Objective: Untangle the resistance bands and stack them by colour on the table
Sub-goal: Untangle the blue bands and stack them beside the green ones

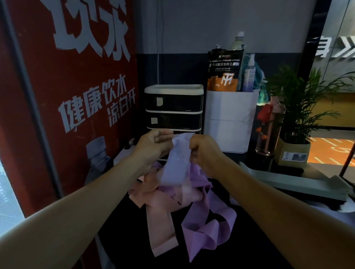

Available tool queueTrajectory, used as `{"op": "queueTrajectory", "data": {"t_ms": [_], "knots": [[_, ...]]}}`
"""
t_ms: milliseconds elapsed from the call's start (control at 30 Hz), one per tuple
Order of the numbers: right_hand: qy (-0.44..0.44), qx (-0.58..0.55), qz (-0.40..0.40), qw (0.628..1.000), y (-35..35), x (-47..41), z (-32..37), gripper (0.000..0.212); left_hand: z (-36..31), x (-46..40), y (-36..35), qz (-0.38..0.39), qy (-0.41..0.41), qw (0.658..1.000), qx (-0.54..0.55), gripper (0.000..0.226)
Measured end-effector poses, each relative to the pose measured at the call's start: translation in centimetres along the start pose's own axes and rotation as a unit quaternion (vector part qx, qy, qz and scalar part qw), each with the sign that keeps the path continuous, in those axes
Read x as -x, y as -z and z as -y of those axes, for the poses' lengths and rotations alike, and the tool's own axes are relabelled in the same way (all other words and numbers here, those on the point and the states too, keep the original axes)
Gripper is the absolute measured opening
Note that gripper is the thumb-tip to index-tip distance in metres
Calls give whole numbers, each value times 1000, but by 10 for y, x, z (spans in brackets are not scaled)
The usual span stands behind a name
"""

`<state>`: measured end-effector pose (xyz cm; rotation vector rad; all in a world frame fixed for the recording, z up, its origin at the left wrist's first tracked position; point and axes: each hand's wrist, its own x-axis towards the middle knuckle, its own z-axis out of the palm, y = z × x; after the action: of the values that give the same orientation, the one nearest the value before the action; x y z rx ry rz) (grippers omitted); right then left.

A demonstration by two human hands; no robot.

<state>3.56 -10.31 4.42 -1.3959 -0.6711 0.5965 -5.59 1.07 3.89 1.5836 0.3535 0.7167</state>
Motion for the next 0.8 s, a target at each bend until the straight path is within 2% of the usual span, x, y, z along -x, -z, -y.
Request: {"op": "queueTrajectory", "data": {"t_ms": [100,233,300,367,433,533,667,733,800], "knots": [[-4,-7,-1,1000,1,-1,1,15,3,0,-4,10,13,999,-34,24],[73,139,7,988,5,-3,-6,20,9,1,-4,0,-1,987,-158,13],[107,229,14,967,10,-4,-4,12,11,1,-1,-18,-16,984,-179,15],[120,304,-20,945,18,-6,-2,23,11,0,5,-55,-16,983,-177,9],[118,331,-63,934,28,-8,0,36,9,-4,15,-96,-19,977,-188,13],[124,381,-118,909,41,-9,3,42,4,-9,31,-147,-37,963,-224,9],[127,391,-141,901,49,-8,3,35,2,-11,39,-183,-37,927,-325,9],[115,411,-142,893,51,-6,0,36,6,-12,39,-161,-11,901,-403,10],[98,430,-130,888,54,-4,-7,35,12,-8,34,-116,37,854,-507,15]]}}
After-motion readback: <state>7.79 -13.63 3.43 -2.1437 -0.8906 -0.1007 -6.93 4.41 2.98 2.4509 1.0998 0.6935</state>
